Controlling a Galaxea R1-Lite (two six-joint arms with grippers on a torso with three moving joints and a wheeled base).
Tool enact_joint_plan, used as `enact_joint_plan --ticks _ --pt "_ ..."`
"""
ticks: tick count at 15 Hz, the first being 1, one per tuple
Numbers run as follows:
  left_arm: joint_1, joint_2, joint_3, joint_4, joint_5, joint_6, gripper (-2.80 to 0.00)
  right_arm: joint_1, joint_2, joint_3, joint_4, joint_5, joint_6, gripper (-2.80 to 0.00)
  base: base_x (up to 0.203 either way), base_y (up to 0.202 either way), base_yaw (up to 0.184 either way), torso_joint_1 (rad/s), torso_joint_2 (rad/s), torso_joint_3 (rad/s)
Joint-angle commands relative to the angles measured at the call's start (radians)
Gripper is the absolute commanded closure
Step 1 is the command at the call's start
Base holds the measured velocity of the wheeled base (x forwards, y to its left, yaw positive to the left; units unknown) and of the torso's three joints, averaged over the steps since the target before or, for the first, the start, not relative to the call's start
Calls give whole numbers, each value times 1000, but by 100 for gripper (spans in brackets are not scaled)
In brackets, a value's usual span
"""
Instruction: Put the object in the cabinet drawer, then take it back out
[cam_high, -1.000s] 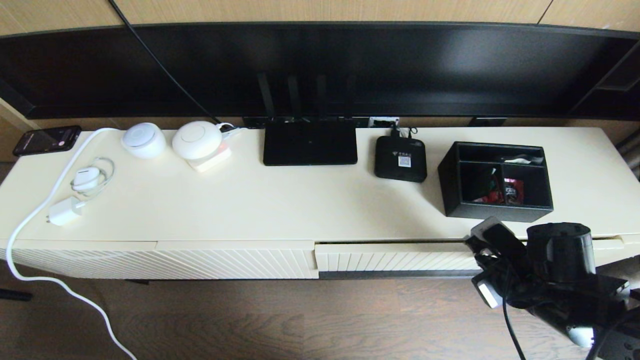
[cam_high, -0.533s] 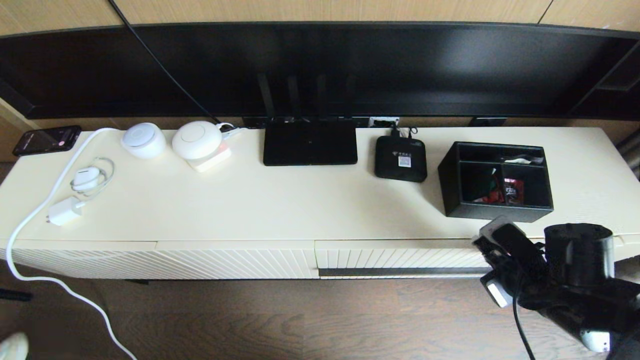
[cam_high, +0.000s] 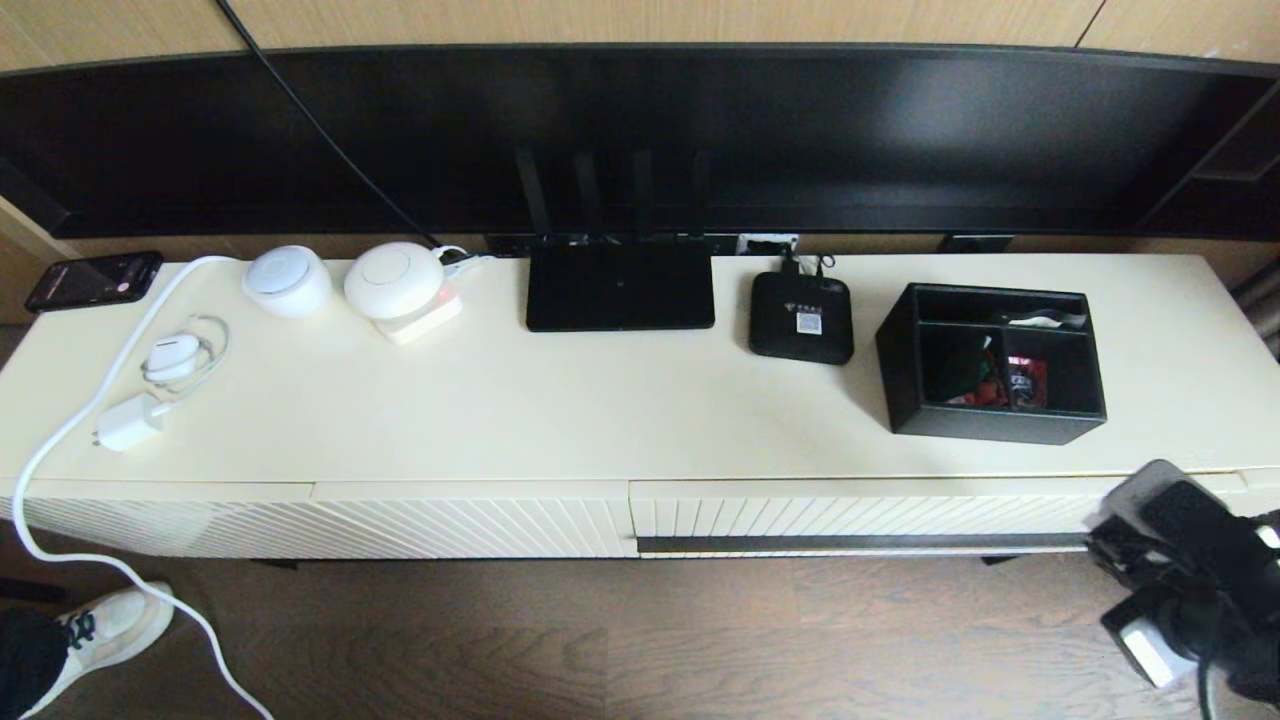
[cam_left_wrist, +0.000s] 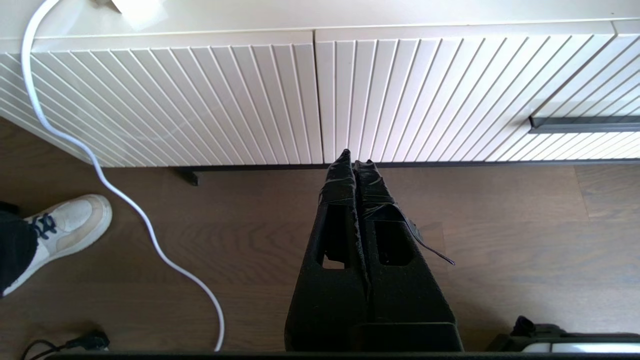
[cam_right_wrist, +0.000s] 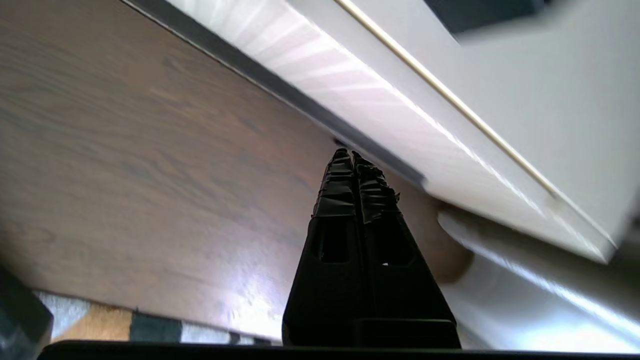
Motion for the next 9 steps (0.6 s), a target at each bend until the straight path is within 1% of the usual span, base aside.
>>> enact_joint_plan --ticks 1,3,6,9 --pt "0 2 0 0 0 0 0 -39 -220 2 117 0 0 0 0 0 0 0 0 0" --pt "0 2 0 0 0 0 0 -83 -403 7 235 1 36 0 0 0 0 0 0 0" --pt "0 2 0 0 0 0 0 -164 -671 55 377 2 172 0 0 0 0 0 0 0" --pt "0 2 0 0 0 0 0 -206 -904 113 527 4 258 0 0 0 0 0 0 0"
